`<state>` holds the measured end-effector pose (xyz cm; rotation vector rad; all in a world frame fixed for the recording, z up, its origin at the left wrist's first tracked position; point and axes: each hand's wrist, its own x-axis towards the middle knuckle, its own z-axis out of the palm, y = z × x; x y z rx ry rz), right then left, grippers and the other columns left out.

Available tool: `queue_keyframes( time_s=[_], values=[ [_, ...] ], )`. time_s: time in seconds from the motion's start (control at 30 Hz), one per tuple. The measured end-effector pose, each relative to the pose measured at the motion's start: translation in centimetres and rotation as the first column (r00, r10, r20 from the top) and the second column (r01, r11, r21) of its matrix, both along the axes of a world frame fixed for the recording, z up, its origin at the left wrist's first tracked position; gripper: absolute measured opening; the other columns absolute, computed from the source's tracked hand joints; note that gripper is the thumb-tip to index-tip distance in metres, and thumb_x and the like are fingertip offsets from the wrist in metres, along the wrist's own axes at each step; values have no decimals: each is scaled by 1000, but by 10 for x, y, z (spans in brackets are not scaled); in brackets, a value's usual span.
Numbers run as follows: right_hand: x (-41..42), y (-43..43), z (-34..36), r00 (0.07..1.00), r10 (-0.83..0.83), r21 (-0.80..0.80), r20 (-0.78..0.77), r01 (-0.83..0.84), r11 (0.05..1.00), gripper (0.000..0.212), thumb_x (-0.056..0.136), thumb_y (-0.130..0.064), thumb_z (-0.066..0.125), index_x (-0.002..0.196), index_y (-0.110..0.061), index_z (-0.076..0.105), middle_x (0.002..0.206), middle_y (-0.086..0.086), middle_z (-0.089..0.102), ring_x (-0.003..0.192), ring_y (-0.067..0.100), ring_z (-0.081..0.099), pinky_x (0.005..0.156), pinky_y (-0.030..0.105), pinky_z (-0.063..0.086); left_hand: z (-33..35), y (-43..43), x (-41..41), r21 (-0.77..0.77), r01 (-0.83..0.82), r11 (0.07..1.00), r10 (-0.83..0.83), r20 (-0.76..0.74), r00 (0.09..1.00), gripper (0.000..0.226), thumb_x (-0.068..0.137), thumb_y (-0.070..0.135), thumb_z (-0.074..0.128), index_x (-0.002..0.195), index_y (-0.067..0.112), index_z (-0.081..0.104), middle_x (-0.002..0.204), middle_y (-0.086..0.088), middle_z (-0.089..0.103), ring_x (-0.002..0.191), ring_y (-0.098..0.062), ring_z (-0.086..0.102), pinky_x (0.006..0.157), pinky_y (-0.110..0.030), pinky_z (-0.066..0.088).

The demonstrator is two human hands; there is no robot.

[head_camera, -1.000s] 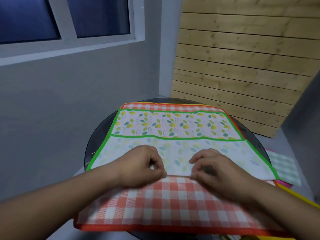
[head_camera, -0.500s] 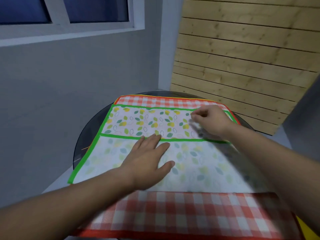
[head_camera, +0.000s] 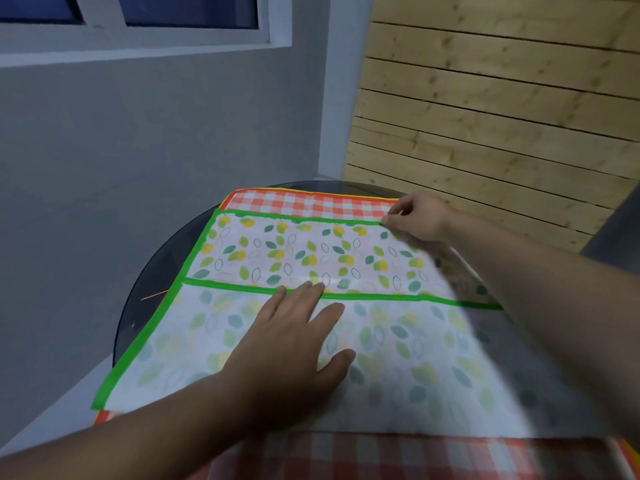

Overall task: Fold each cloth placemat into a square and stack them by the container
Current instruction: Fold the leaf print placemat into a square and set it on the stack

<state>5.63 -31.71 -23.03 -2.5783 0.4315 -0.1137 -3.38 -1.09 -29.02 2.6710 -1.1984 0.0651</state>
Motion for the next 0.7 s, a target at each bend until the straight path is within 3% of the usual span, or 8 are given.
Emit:
queue_keyframes(
  time_s=[0.07,0.13,0.23,0.3,0.47,0.6,0.7],
  values=[
    [-2,0,6,1000,-7,4,15,6,1000,20,87,-39,71,92,-19,73,73,0,66,60,14,59,46,22,47,0,0,0,-1,3,1000,-2,2,1000,74,88,70,17,152,34,26,167,1,11,153,-16,4,125,-38,0],
    [-7,1,13,999,-5,46,53,3,999,17,88,-33,71,88,-17,74,67,-1,63,55,15,57,42,23,51,1,1,0,-7,1,1000,-1,2,1000,74,89,69,18,152,33,27,166,-1,13,153,-18,5,125,-39,3],
    [-22,5,28,991,29,83,133,-41,996,15,88,-30,71,81,-17,73,75,4,68,67,19,63,64,35,56,5,1,-3,-38,-4,999,4,-5,1000,70,91,65,21,150,29,33,164,-5,20,153,-22,11,124,-40,10],
    [-37,11,42,980,64,56,188,-75,996,13,86,-31,72,77,-22,73,80,-2,71,76,14,63,75,33,53,8,2,-5,-50,7,999,-6,21,1000,65,94,62,23,147,27,38,160,-6,26,150,-24,17,123,-41,17],
    [-97,34,77,953,128,-12,275,-129,992,12,88,-31,71,77,-26,73,74,-9,71,66,6,60,58,17,46,23,6,-14,-79,68,995,-55,157,986,51,99,51,37,134,18,53,148,-10,44,139,-28,37,114,-39,32],
    [-146,51,83,941,162,-112,297,-134,985,15,86,-31,72,71,-32,70,72,-13,70,71,4,64,67,24,49,55,3,-28,-143,121,982,-84,239,967,51,98,45,43,137,13,53,147,-13,47,136,-32,44,111,-44,38],
    [-180,60,79,944,210,-198,253,-162,967,12,85,-32,71,73,-34,70,77,-16,69,77,4,64,75,31,52,85,-1,-43,-222,192,956,-97,379,920,49,95,39,49,133,10,56,144,-16,50,131,-35,47,106,-44,40]
  ],
)
